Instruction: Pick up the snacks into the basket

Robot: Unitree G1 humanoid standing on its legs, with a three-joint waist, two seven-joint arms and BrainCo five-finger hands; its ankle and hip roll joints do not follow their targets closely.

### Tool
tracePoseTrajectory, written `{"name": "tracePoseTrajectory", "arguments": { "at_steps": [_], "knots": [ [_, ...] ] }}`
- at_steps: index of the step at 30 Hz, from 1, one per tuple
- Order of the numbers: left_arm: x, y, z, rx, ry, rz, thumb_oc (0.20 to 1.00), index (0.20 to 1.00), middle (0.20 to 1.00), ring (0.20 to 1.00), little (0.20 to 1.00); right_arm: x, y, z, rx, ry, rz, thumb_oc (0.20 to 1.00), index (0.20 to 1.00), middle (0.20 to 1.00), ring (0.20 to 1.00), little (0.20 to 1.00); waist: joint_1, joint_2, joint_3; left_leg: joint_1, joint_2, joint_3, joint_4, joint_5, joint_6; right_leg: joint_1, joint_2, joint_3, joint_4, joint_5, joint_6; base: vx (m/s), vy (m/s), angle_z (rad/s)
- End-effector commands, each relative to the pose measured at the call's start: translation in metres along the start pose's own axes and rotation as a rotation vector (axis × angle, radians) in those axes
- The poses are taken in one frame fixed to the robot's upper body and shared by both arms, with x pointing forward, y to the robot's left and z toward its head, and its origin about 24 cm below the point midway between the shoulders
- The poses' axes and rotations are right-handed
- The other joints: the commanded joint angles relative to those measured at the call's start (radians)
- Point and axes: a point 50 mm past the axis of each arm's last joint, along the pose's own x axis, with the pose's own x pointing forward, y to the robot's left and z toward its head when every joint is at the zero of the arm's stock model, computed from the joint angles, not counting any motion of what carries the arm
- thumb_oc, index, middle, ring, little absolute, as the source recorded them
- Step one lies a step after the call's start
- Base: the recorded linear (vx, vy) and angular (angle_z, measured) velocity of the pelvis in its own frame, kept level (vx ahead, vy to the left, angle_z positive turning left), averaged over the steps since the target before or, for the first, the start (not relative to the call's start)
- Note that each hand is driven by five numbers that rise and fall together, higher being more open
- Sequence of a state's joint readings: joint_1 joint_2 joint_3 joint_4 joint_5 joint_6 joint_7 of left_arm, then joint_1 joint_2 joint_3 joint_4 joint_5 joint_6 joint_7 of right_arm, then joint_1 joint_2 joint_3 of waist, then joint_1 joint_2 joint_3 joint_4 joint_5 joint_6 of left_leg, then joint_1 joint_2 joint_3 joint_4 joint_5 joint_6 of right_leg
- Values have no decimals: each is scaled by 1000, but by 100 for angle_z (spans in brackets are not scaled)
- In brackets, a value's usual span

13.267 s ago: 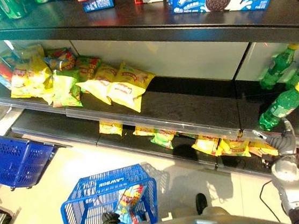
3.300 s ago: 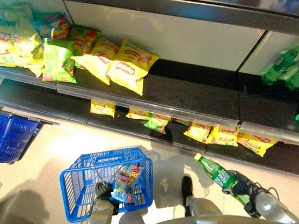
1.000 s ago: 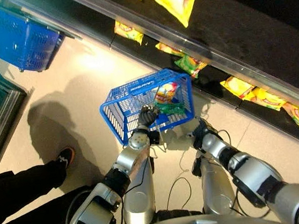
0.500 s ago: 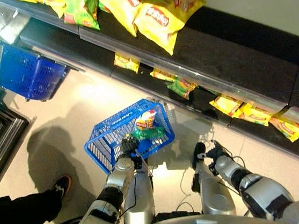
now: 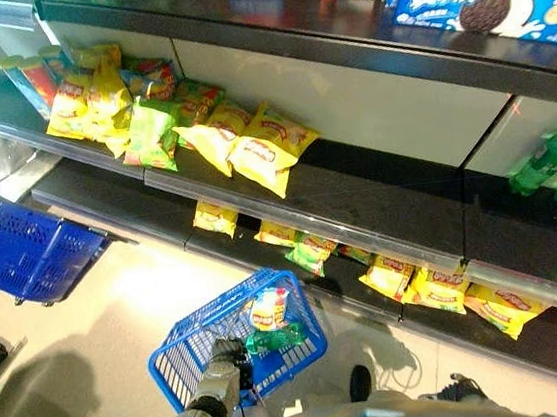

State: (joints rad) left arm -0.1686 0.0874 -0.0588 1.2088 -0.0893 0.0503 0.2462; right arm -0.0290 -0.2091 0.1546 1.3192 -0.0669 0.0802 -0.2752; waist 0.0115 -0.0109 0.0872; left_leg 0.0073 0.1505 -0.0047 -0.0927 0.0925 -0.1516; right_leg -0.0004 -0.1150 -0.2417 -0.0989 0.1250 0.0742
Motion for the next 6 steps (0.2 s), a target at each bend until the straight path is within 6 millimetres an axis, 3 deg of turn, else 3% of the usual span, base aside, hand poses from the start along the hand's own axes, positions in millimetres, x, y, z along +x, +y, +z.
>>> {"name": "tracePoseTrajectory", "arguments": {
  "at_steps": [1,6],
  "knots": [
    [-1,38,-47,208,165,90,200,200,200,200,200,4,-12,13,85,12,-8,1000,1000,1000,1000,1000,21,18,17,-25,-75,1,5,-35,44,1,-54,3,36,-42,85,52,-26,-3],
    [-3,40,-59,128,212,87,200,200,200,200,200,3,-6,3,106,53,20,1000,1000,1000,1000,1000,27,11,-5,-3,-74,0,5,-43,45,27,-49,1,40,-53,83,44,-19,0]
  ]
}}
